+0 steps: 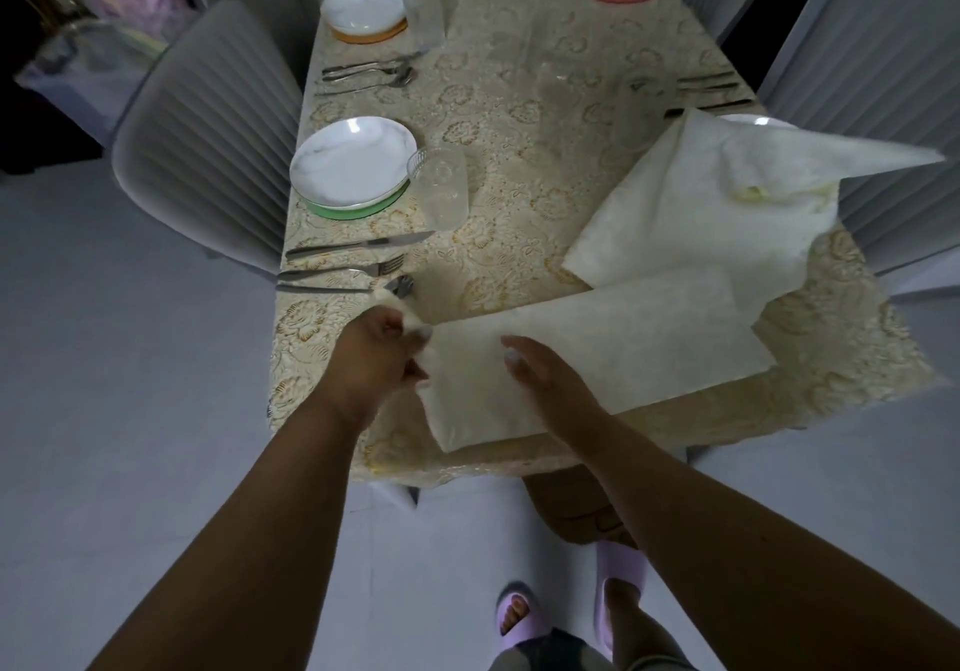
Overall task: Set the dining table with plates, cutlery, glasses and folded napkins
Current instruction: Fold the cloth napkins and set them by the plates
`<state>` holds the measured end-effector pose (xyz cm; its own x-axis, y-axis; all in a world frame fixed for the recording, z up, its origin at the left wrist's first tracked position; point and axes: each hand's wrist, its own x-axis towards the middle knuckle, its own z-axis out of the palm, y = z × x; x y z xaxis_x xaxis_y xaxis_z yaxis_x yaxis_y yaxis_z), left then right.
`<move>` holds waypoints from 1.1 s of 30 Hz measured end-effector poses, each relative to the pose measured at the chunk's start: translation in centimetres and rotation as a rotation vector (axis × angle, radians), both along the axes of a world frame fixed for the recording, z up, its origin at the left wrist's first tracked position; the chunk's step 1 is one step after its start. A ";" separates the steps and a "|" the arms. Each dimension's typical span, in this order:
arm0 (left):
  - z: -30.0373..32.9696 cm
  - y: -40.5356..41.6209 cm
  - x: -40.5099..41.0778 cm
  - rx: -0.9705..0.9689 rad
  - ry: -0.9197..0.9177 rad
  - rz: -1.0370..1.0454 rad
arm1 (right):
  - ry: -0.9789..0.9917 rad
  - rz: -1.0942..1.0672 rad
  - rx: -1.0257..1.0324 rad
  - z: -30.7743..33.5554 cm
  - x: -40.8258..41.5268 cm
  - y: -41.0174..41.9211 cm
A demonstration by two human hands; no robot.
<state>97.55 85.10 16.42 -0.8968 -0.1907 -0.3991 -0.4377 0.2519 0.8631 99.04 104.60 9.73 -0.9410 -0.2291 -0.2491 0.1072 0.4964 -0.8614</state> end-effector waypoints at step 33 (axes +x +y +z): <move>-11.7 14.3 -1.7 -0.969 0.673 -0.976 | -0.037 -1.227 -0.003 -2.3 -1.6 14.5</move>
<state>95.89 99.42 4.73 -0.7806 0.6232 0.0468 0.6213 0.7656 0.1669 97.44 119.08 7.48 -0.5259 0.8028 -0.2809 0.5264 0.0477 -0.8489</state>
